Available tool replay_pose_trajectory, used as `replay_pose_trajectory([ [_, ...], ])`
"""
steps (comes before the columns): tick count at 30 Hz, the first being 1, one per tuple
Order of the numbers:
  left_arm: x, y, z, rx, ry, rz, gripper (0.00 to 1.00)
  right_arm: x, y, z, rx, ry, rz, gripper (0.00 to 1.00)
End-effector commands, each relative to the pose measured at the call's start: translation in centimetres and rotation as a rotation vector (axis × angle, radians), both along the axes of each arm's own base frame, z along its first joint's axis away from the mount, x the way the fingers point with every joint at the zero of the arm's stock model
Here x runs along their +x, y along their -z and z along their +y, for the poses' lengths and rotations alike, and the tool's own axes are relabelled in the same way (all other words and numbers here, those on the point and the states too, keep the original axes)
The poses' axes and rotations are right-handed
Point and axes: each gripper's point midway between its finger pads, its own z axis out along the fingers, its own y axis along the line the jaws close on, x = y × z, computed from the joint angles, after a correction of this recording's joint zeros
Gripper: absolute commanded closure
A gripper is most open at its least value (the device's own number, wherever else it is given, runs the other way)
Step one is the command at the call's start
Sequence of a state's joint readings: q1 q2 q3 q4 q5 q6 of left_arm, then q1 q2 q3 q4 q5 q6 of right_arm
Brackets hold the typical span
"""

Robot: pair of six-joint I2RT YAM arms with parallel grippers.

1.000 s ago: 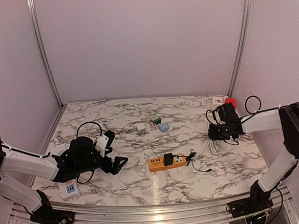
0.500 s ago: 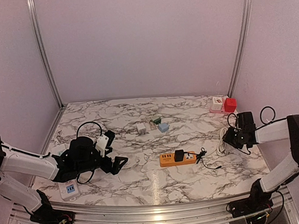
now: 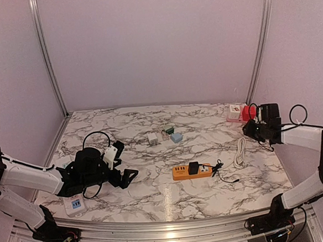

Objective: Insert the plug
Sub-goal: Move the socket to the center of the board.

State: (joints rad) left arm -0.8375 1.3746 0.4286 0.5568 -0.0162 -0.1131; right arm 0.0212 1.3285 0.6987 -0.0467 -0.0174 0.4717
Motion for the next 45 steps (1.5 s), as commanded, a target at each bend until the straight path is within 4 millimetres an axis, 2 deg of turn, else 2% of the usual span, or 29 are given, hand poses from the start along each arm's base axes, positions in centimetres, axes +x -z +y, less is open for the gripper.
replay_pose_trajectory([
  [1, 0.3, -0.4, -0.2, -0.019, 0.001, -0.01, 0.01, 2.1, -0.3, 0.5, -0.065, -0.071, 0.029, 0.63],
  [7, 0.2, -0.4, -0.1, -0.019, 0.0, -0.01, 0.01, 4.8, 2.4, 2.3, -0.076, -0.123, 0.108, 0.64],
  [11, 0.2, -0.6, 0.0, -0.022, -0.002, -0.016, 0.01, 6.2, 5.0, 3.6, -0.089, -0.173, 0.192, 0.65],
  [13, 0.2, -0.6, 0.0, -0.02, -0.002, -0.017, 0.01, 6.8, 5.4, 4.2, -0.107, -0.201, 0.214, 0.65],
  [18, 0.2, -0.5, -0.2, -0.02, 0.004, -0.012, 0.01, 7.6, 7.0, 4.1, -0.161, -0.223, 0.285, 0.65],
  [21, 0.3, -0.6, -0.2, -0.021, 0.004, -0.015, 0.01, 6.8, 8.1, 4.0, -0.165, -0.23, 0.313, 0.65],
  [27, 0.3, -0.7, -0.1, -0.021, 0.004, -0.022, 0.01, 4.4, 8.7, 2.8, -0.126, -0.197, 0.328, 0.65],
  [35, 0.2, -1.0, -0.1, -0.024, 0.005, -0.03, 0.01, -0.4, 9.2, 0.8, -0.027, -0.116, 0.339, 0.64],
  [40, 0.2, -1.1, -0.2, -0.027, 0.009, -0.032, 0.01, -3.1, 7.7, 0.7, -0.002, -0.089, 0.305, 0.63],
  [45, 0.2, -1.2, -0.1, -0.026, 0.01, -0.035, 0.01, -5.3, 6.1, 1.7, 0.051, -0.112, 0.263, 0.63],
])
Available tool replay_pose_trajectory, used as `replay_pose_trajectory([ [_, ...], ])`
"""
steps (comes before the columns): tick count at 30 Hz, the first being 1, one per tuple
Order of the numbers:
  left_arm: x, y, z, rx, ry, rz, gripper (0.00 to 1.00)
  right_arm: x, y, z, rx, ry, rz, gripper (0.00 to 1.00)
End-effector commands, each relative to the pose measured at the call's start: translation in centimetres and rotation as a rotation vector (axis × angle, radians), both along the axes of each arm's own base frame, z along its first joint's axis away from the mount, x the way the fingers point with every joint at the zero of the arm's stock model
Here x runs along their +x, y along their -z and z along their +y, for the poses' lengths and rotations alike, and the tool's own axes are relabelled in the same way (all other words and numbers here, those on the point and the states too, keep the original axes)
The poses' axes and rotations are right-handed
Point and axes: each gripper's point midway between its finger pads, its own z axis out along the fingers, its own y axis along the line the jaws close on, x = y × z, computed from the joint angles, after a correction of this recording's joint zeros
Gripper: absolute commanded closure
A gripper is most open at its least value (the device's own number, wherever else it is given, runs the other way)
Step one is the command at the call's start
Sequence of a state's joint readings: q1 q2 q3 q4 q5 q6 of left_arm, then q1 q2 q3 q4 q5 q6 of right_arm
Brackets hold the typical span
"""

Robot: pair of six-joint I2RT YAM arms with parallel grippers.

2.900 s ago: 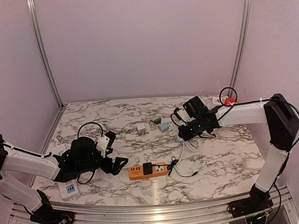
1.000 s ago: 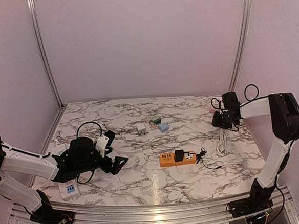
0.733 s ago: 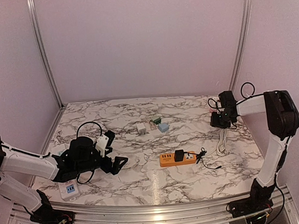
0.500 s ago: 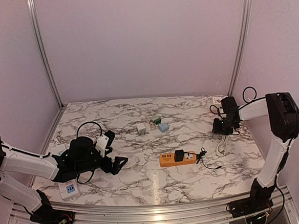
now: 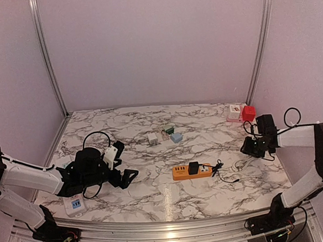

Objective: Insert the plug
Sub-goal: Move the socket to the center of the board.

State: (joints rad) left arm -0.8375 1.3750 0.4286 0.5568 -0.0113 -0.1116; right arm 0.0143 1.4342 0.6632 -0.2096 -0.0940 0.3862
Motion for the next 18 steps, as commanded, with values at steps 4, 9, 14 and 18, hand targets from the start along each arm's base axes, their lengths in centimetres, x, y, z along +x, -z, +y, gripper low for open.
replay_pose_trajectory([
  [4, 0.3, -1.1, -0.2, -0.025, 0.005, -0.035, 0.01, -1.2, -3.6, 0.7, 0.027, -0.048, -0.082, 0.64],
  [9, 0.4, -0.9, -0.2, -0.022, 0.003, -0.028, 0.01, 0.7, -8.7, 4.1, -0.089, -0.366, -0.239, 0.65],
  [14, 0.4, -0.8, -0.2, -0.023, 0.0, -0.023, 0.01, 0.5, -10.4, 11.2, -0.243, -0.695, -0.338, 0.62],
  [18, 0.4, -1.0, -0.1, -0.029, -0.002, -0.023, 0.01, -0.4, -11.2, 16.5, -0.306, -0.958, -0.425, 0.58],
])
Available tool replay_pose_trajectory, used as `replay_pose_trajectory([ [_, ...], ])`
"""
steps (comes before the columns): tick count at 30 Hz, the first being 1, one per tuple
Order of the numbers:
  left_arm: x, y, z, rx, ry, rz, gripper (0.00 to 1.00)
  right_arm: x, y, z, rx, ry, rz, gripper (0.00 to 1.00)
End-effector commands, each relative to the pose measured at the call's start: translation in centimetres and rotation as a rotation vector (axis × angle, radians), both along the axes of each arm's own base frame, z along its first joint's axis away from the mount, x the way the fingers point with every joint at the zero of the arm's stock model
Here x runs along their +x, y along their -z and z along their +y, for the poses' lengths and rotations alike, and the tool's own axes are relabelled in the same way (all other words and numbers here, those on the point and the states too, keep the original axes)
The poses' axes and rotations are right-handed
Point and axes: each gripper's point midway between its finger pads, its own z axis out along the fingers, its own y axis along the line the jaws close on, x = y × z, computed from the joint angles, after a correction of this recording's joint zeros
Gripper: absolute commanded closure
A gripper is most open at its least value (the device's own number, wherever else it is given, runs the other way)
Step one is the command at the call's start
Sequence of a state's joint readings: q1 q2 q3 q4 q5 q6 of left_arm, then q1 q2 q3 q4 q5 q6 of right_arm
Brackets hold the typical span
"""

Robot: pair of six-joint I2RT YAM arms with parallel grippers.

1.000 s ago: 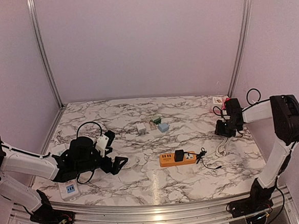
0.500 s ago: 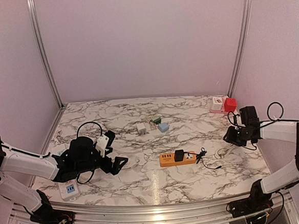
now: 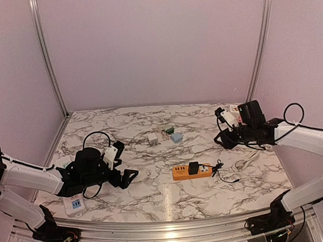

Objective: Insert the plug
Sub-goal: Move the socket to the center of the board, then move the socket to the corner of the board.

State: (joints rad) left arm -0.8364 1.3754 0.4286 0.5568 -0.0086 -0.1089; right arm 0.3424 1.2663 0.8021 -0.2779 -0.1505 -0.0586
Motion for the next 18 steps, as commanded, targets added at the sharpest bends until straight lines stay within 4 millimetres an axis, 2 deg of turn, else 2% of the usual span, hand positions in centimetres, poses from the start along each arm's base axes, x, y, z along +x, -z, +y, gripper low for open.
replay_pose_trajectory([
  [1, 0.3, -1.0, -0.1, -0.031, -0.004, -0.024, 0.01, -0.7, -1.2, 5.0, -0.131, -0.323, -0.118, 0.58],
  [5, 0.2, -1.3, 0.1, -0.037, -0.005, -0.029, 0.01, -2.4, -2.3, 9.0, -0.168, -0.577, -0.16, 0.56],
  [9, 0.2, -1.4, 0.1, -0.038, -0.005, -0.032, 0.01, -4.0, -2.0, 12.1, -0.225, -0.761, -0.154, 0.54],
  [13, 0.2, -1.4, 0.2, -0.039, -0.008, -0.034, 0.01, -5.2, 0.1, 13.8, -0.33, -0.889, -0.089, 0.52],
  [16, 0.2, -1.5, 0.3, -0.041, -0.011, -0.038, 0.01, -5.6, 1.3, 14.6, -0.392, -0.93, -0.064, 0.44],
  [18, 0.2, -1.6, 0.3, -0.041, -0.013, -0.041, 0.01, -6.2, 1.7, 15.4, -0.413, -0.97, -0.062, 0.42],
])
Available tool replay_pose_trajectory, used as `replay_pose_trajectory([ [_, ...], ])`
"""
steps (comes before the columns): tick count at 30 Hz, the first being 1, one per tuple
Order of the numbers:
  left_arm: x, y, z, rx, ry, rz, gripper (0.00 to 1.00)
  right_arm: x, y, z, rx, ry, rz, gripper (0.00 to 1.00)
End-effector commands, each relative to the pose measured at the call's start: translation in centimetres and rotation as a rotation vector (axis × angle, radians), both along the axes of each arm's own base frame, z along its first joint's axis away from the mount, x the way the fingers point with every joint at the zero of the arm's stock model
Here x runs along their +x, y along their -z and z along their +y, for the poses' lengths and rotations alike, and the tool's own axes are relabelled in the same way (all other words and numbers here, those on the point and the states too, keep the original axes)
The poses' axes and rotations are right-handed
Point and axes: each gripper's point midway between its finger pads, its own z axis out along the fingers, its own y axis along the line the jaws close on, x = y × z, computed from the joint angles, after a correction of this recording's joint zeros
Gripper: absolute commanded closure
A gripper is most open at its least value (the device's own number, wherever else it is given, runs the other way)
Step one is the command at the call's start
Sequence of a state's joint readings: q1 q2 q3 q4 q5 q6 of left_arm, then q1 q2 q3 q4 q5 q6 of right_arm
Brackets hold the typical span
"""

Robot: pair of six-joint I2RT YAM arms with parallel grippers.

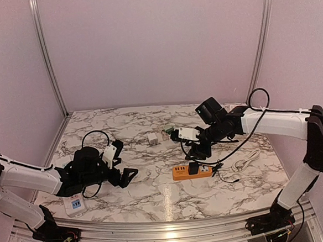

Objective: Insert the plug
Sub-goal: Move the socket to the corner of the board.

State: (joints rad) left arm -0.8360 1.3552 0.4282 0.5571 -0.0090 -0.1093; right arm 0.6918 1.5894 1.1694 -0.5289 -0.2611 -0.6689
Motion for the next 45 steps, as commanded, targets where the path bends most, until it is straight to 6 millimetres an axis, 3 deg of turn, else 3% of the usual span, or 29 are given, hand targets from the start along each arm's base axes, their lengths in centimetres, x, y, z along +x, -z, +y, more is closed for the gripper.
replay_pose_trajectory([
  [1, 0.1, -0.8, 0.4, -0.025, -0.012, -0.027, 0.01, -1.7, 1.0, 0.7, -0.108, -0.115, -0.002, 0.16],
  [2, 0.1, -0.9, 0.4, -0.025, -0.012, -0.027, 0.01, -1.8, 1.0, 1.0, -0.111, -0.126, -0.004, 0.05],
  [3, 0.1, -0.8, 0.4, -0.026, -0.013, -0.027, 0.01, -2.0, 1.0, 1.3, -0.115, -0.143, -0.004, 0.02],
  [7, 0.2, -0.9, 0.4, -0.024, -0.012, -0.029, 0.01, -1.9, 1.2, 1.9, -0.147, -0.168, 0.022, 0.02],
  [21, 0.2, -0.8, 0.4, -0.022, -0.015, -0.031, 0.01, -3.2, 5.8, 1.9, -0.325, -0.182, 0.195, 0.02],
  [28, 0.2, -0.8, 0.4, -0.023, -0.012, -0.029, 0.01, -1.7, 7.2, 0.9, -0.398, -0.122, 0.138, 0.01],
  [34, 0.1, -0.9, 0.4, -0.024, -0.012, -0.031, 0.01, -1.4, 8.5, 0.5, -0.435, -0.114, 0.145, 0.04],
  [45, 0.1, -1.0, 0.4, -0.025, -0.012, -0.034, 0.01, -1.6, 8.7, 0.8, -0.409, -0.121, 0.177, 0.2],
])
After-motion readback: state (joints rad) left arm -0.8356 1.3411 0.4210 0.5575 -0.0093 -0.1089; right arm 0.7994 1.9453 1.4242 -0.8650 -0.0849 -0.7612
